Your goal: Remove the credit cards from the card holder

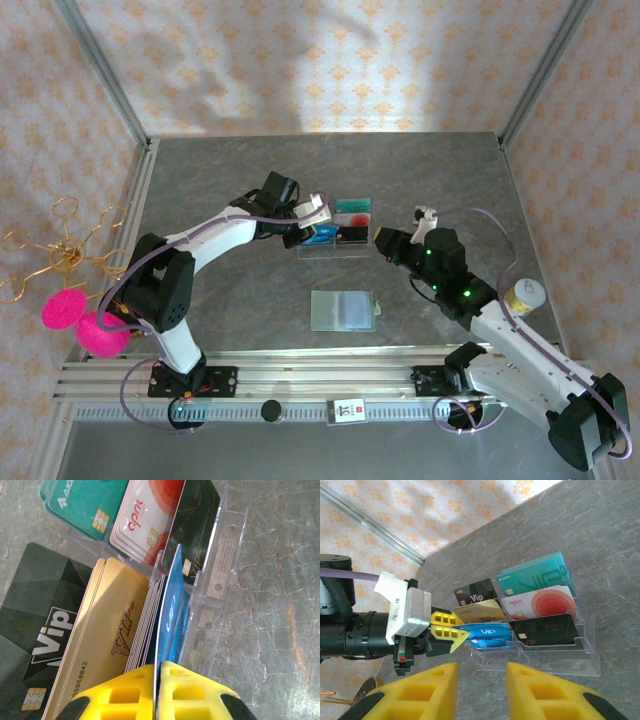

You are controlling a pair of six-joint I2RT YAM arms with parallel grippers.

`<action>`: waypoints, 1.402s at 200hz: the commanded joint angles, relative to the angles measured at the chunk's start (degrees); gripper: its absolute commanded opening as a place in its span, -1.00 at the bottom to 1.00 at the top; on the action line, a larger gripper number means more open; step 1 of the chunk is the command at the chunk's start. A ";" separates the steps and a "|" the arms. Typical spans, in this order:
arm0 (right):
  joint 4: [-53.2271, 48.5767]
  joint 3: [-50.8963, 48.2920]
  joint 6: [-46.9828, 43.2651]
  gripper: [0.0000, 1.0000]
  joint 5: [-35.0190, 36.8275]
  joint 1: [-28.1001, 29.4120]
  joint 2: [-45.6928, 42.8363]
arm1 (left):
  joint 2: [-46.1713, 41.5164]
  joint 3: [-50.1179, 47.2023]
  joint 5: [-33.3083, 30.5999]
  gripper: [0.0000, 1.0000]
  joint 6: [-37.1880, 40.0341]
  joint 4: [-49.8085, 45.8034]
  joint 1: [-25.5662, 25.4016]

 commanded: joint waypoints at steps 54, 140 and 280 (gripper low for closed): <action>-0.04 1.44 -0.45 -0.41 -0.44 -0.29 -2.31 | 0.75 1.69 -5.02 -0.71 -4.01 1.50 0.51; -1.01 1.68 -0.41 -0.40 -0.26 -0.29 -3.73 | 0.45 1.73 -7.64 -0.61 -6.17 2.77 0.12; -1.10 0.79 -1.98 0.01 -1.51 -0.27 -3.18 | -10.49 -0.77 3.18 0.01 -18.42 13.30 0.05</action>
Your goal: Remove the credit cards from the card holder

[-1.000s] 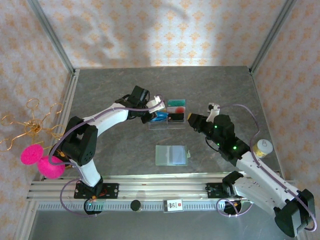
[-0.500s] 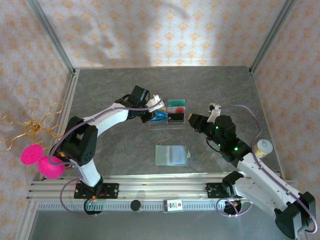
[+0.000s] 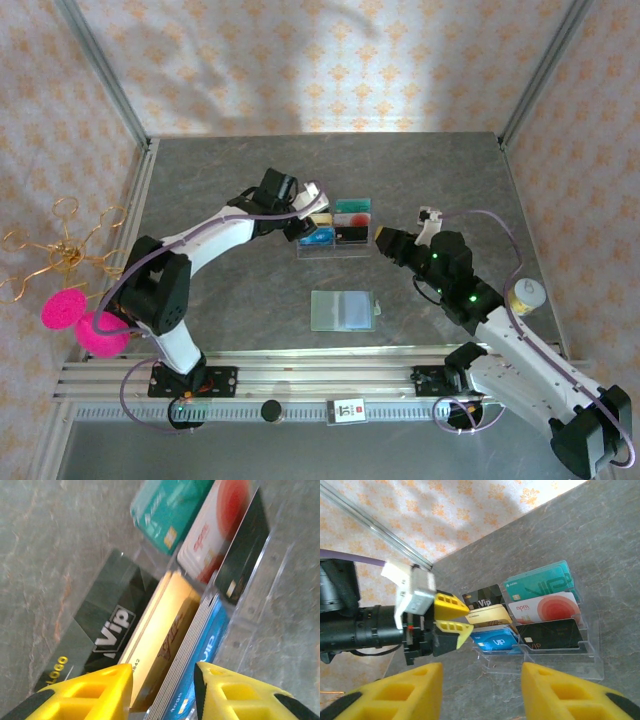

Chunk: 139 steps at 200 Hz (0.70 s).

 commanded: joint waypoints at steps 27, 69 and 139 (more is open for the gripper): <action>0.58 -0.92 -1.27 0.44 0.90 -0.29 0.44 | -16.75 -10.80 9.59 0.98 -18.89 25.34 -0.20; -1.25 -3.52 0.77 0.62 13.52 -0.29 -1.69 | -31.05 -30.36 -4.76 0.98 -36.82 49.38 -0.15; 1.29 -8.82 5.51 1.00 38.65 -0.29 -2.68 | -31.73 -46.06 -38.55 0.99 -37.04 53.83 10.42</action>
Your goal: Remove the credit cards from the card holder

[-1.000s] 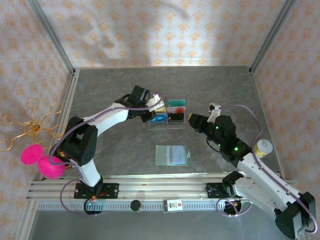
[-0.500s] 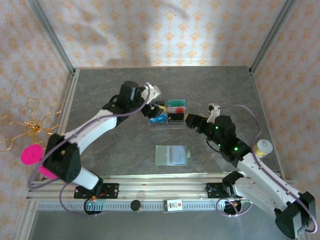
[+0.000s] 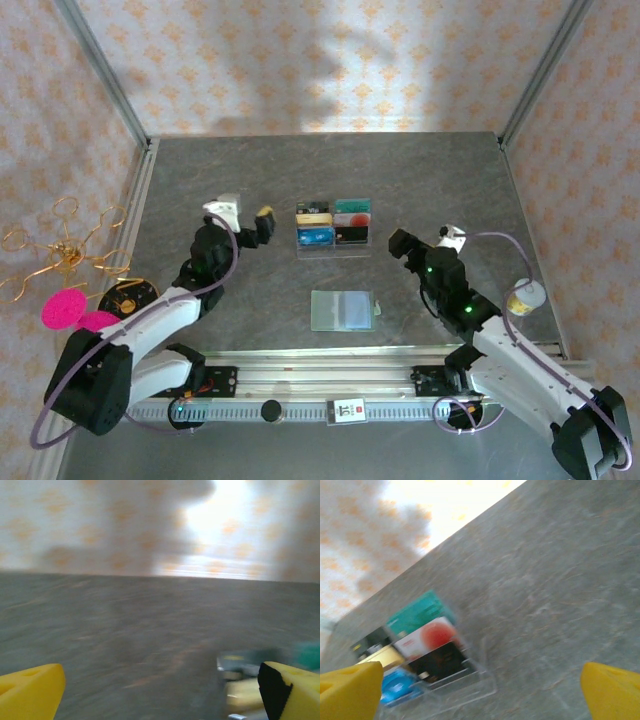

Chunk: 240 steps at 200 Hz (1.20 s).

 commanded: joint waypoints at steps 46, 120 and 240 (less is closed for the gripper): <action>-1.70 4.99 0.28 1.00 22.88 -0.26 1.93 | 8.83 -7.72 -15.14 0.99 9.45 21.12 8.09; 19.48 -0.57 -18.09 0.99 23.88 -5.43 6.23 | 20.99 -15.12 2.58 0.99 6.36 42.69 19.04; 71.12 -10.81 -33.58 1.00 0.25 -26.19 43.47 | 23.67 -12.87 -7.47 0.99 6.14 41.74 16.49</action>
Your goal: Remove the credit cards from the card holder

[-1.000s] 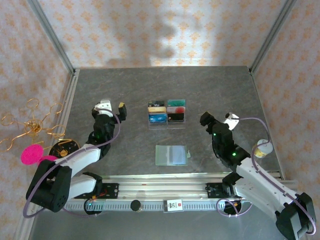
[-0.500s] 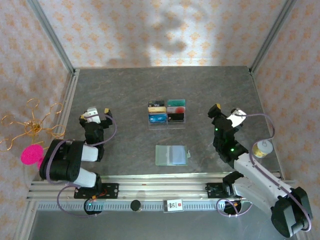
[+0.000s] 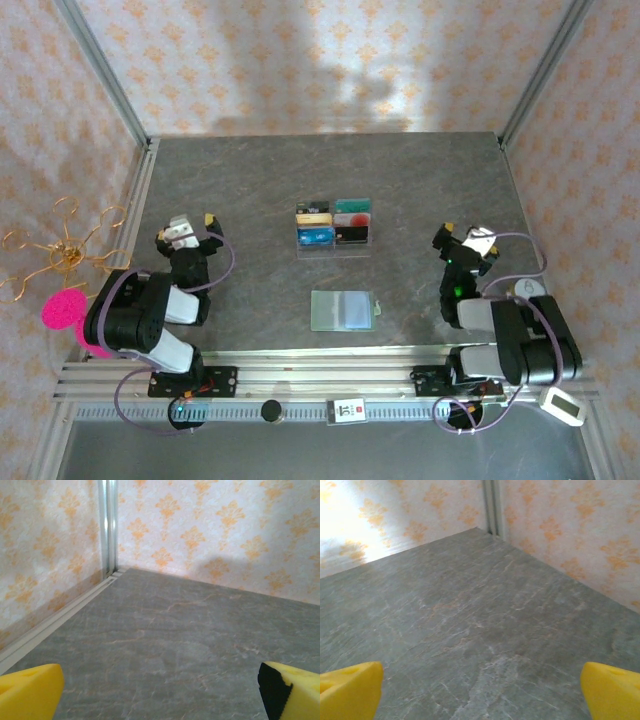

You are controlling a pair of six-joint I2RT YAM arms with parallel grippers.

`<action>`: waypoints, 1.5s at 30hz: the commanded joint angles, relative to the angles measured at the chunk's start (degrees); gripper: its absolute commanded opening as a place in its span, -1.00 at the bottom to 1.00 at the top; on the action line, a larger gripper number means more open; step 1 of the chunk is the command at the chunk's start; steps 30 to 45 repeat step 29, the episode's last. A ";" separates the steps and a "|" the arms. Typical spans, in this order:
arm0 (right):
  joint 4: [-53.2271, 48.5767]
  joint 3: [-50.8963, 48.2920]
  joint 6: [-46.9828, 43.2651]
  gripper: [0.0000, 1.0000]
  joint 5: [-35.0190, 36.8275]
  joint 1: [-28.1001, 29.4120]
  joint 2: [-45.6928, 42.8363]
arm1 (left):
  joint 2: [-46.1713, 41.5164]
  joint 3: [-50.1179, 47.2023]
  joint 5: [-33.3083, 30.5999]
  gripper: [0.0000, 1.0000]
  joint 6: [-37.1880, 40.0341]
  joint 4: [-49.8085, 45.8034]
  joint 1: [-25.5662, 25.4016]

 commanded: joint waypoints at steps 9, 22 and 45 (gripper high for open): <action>14.86 2.12 -2.65 1.00 -6.37 -1.11 9.32 | 0.26 1.61 0.98 0.99 0.95 -2.25 -0.60; 14.19 2.10 -2.67 1.00 -6.51 -1.11 9.13 | 0.34 1.60 0.95 0.99 0.99 -2.22 -0.62; 14.10 2.10 -2.58 1.00 -6.51 -1.11 9.04 | 0.34 1.60 0.97 0.99 1.09 -2.07 -0.64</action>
